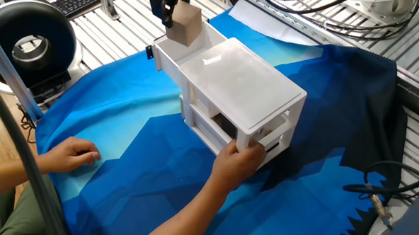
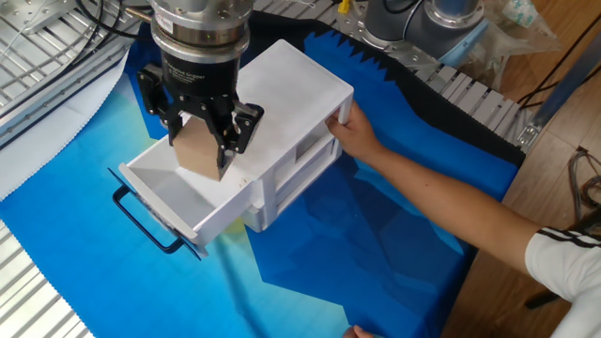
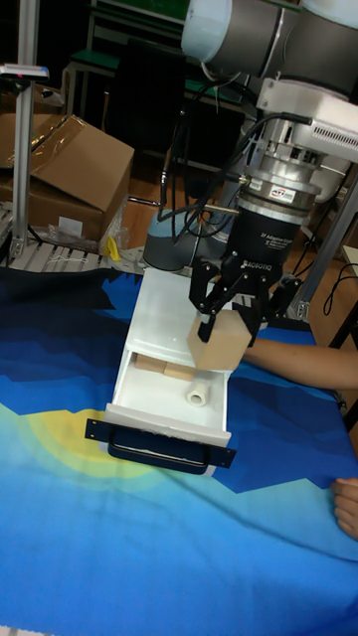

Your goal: Take something out of a drawer

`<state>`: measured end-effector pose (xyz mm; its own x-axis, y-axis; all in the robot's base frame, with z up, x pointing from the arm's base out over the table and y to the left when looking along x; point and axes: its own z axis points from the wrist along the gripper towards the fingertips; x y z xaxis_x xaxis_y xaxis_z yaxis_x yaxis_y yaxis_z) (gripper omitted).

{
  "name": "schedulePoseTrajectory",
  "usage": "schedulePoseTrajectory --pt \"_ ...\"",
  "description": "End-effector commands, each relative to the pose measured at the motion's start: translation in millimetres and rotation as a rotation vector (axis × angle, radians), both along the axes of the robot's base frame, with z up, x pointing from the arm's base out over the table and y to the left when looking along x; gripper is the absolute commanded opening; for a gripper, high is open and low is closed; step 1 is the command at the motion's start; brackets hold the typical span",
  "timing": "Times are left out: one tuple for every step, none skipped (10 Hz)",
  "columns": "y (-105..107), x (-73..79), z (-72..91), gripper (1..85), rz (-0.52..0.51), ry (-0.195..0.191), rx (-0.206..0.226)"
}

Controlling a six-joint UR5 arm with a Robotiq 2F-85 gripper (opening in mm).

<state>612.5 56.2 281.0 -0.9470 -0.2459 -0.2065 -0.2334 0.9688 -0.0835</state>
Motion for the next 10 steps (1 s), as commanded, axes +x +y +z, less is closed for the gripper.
schedulePoseTrajectory --pt "-8 -35.8 23.4 1.0 -0.018 0.058 -0.023" --pt "-14 -45.7 32.3 1.0 -0.020 0.061 -0.046" --pt "-19 -51.6 37.1 1.0 -0.018 0.061 -0.060" --pt "-30 -52.8 39.9 1.0 -0.007 0.059 -0.104" --pt "-34 -48.3 34.8 1.0 -0.003 0.051 -0.106" --pt "-33 -44.0 29.4 1.0 -0.004 0.051 -0.106" --pt "-26 -42.4 27.1 1.0 -0.006 0.054 -0.084" --pt "-6 -41.5 25.7 1.0 -0.015 0.051 -0.002" --pt "2 -45.0 25.0 1.0 -0.059 0.064 0.037" --pt "-10 -42.5 25.7 1.0 -0.130 0.050 0.006"
